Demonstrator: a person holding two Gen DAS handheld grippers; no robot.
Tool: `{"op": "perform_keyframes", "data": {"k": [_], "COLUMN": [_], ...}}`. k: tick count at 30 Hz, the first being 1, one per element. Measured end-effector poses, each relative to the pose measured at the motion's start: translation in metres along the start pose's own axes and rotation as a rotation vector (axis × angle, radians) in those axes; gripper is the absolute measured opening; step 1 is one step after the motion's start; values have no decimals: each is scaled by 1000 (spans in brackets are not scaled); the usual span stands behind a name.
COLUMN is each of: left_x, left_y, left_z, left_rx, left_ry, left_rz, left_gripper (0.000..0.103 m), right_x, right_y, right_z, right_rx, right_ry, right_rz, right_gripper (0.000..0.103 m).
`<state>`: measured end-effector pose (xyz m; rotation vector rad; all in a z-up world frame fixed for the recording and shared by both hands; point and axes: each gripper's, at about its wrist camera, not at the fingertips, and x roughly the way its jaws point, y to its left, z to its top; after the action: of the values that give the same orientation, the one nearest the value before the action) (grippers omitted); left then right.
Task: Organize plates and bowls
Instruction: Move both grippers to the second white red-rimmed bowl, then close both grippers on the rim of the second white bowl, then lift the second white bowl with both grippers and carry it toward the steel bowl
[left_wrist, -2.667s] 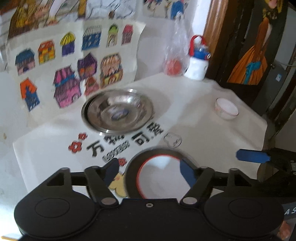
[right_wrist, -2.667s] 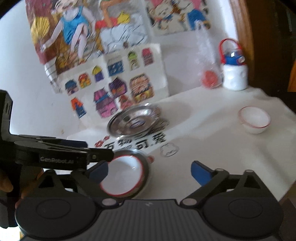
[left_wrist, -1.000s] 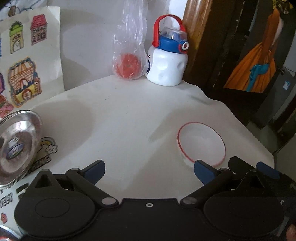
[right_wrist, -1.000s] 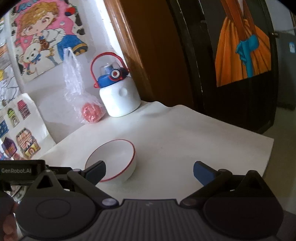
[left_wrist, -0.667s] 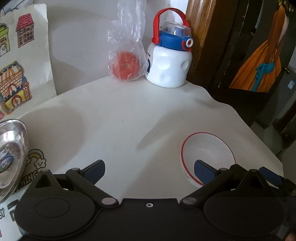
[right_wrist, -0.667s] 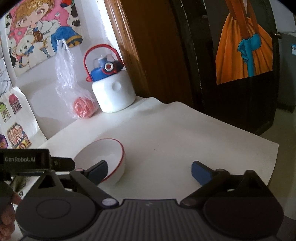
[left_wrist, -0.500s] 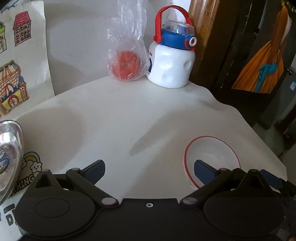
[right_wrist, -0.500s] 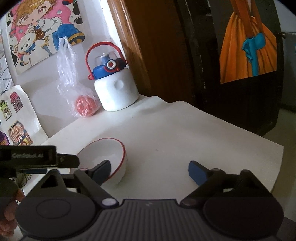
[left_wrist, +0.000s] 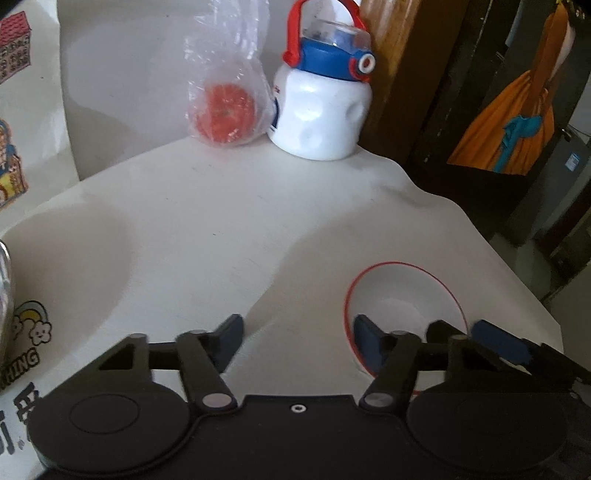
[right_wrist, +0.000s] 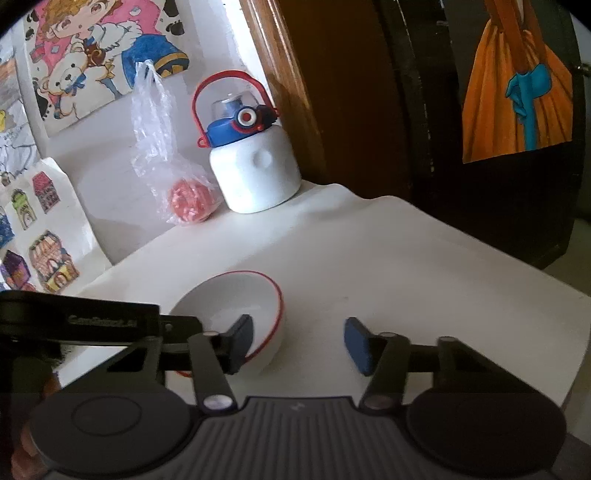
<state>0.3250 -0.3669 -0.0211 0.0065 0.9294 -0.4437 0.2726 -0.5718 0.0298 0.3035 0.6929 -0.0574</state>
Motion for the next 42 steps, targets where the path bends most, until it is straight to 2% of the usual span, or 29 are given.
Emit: {"op": "perform_keyframes", "data": {"k": [8, 10, 12, 20, 28, 36, 42], "left_x": [-1, 0, -1, -6, -23, -68, -113], "left_y": [-8, -10, -12, -9, -3, 10, 31], "left_z": [-1, -1, -1, -2, -12, -19, -28], "left_rx": [-6, -3, 2, -45, -74, -73, -86], "left_ry": [6, 8, 9, 15, 14, -36, -83], "left_rz": [-68, -85, -93, -108, -120, -147, -160], "left_gripper": [23, 14, 10, 8, 8, 8, 8], "right_x": [-2, -2, -2, -5, -24, -61, -87], "right_y": [-2, -4, -6, -13, -2, 35, 76], "right_z": [-1, -1, -2, -7, -18, -16, -15], "right_rx": [70, 89, 111, 212, 241, 200, 150], "right_ry": [16, 19, 20, 28, 30, -12, -36], "right_rz": [74, 88, 95, 107, 108, 125, 144], "right_gripper": [24, 22, 21, 14, 11, 11, 11]}}
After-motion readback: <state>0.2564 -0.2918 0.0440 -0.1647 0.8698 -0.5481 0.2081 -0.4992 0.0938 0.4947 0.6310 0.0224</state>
